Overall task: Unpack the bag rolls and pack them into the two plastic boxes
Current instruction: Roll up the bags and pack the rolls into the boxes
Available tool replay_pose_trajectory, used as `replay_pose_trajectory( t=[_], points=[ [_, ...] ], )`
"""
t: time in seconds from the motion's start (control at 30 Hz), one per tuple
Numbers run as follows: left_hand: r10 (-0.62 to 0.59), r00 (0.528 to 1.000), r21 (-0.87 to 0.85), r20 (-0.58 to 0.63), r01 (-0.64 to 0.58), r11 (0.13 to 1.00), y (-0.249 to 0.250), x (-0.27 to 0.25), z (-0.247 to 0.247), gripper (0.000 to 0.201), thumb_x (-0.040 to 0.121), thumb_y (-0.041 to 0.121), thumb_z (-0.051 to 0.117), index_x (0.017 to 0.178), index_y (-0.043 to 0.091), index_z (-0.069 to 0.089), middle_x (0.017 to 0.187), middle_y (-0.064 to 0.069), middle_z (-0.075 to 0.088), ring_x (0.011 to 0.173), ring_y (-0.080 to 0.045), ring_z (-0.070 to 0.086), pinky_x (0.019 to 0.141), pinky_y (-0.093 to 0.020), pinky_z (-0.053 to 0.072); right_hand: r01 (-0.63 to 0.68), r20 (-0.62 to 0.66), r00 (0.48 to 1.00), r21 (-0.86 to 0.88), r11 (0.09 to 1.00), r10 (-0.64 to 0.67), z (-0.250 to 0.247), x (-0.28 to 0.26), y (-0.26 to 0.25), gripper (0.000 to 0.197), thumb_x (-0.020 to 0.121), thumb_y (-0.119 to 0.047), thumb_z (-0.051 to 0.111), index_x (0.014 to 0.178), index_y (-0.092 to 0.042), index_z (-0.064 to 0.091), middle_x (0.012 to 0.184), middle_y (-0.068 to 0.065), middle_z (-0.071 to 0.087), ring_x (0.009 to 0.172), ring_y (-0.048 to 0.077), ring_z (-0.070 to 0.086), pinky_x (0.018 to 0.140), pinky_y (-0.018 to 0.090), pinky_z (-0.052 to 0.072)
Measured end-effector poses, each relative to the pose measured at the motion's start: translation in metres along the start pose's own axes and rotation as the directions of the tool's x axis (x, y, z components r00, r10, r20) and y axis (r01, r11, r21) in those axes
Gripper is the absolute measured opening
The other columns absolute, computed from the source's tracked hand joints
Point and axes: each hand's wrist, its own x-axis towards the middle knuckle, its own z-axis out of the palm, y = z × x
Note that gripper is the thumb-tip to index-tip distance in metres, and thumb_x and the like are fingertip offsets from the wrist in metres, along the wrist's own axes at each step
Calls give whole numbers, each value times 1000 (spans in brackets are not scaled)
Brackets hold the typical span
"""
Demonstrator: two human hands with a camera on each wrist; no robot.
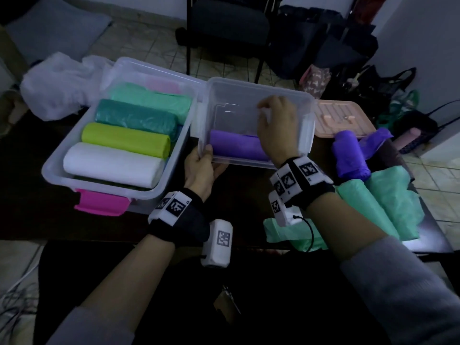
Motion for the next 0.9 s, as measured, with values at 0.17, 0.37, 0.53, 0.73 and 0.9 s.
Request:
replay_pose_trajectory(
  t=[0.17, 0.37, 0.53, 0.73, 0.9],
  points=[
    [-29, 999, -29, 18, 30, 999, 14, 2, 10, 21, 100, 10, 37, 113, 4, 52, 91, -9, 60, 86, -19, 61, 79, -33, 55, -532, -106, 844, -48, 845, 525, -23, -3, 23, 47, 90, -14, 48, 137, -18, 39, 151, 9, 21, 141, 29, 14, 111, 48, 14],
    [-27, 993, -17, -113, 26, 1000, 19, 10, 27, 31, 98, 13, 45, 124, -4, 50, 106, -15, 53, 97, -28, 57, 86, -38, 53, -676, 299, 727, 154, 720, 618, -26, 10, 55, 44, 88, -5, 43, 132, -2, 48, 129, 20, 54, 121, 34, 51, 104, 43, 41],
    [-75, 984, 47, -160, 84, 995, 28, 20, 34, 34, 96, 17, 51, 125, -1, 50, 104, -11, 49, 99, -29, 52, 78, -33, 53, -691, 323, 720, 252, 678, 614, -25, 8, 64, 31, 92, -16, 43, 114, -2, 61, 106, 16, 64, 101, 30, 61, 85, 37, 51],
    [-154, 969, 78, -196, 171, 982, 38, 30, 36, 45, 94, 20, 56, 134, 3, 42, 133, -16, 42, 115, -36, 49, 61, -29, 54, -723, 416, 691, 387, 572, 591, -29, 12, 66, 30, 98, -13, 37, 72, -12, 53, 70, 4, 53, 61, 14, 52, 56, 26, 44],
    [-185, 962, 103, -200, 208, 973, 39, 30, 34, 53, 92, 33, 57, 137, 9, 39, 137, -17, 41, 100, -30, 53, 57, -32, 55, -719, 457, 695, 458, 523, 555, -34, 6, 66, 27, 97, -14, 38, 77, -11, 56, 72, 6, 56, 61, 16, 54, 50, 26, 45]
  ],
)
